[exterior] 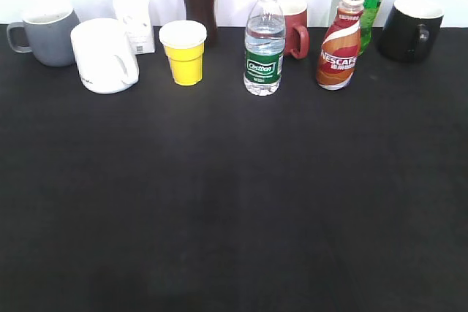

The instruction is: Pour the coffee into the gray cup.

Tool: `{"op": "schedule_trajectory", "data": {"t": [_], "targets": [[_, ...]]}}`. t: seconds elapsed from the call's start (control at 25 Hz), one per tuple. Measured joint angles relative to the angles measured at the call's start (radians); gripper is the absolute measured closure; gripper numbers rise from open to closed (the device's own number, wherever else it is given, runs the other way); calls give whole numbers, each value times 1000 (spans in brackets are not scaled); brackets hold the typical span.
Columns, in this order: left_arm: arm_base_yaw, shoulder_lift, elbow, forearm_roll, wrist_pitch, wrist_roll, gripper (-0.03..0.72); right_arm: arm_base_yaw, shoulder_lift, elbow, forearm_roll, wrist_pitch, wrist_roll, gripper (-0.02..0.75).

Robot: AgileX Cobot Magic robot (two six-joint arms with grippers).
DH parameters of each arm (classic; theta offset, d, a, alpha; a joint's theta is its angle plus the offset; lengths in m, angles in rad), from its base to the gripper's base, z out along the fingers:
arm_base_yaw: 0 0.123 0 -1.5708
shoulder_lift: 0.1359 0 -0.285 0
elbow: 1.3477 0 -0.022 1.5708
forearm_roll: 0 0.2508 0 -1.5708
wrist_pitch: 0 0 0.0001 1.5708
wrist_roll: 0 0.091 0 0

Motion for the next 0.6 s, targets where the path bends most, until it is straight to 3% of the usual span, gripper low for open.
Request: {"op": "schedule_trajectory", "data": {"t": [0.6], "targets": [[0, 0, 0, 0, 0, 0, 459, 0, 0, 0, 0, 0, 0, 287]]}}
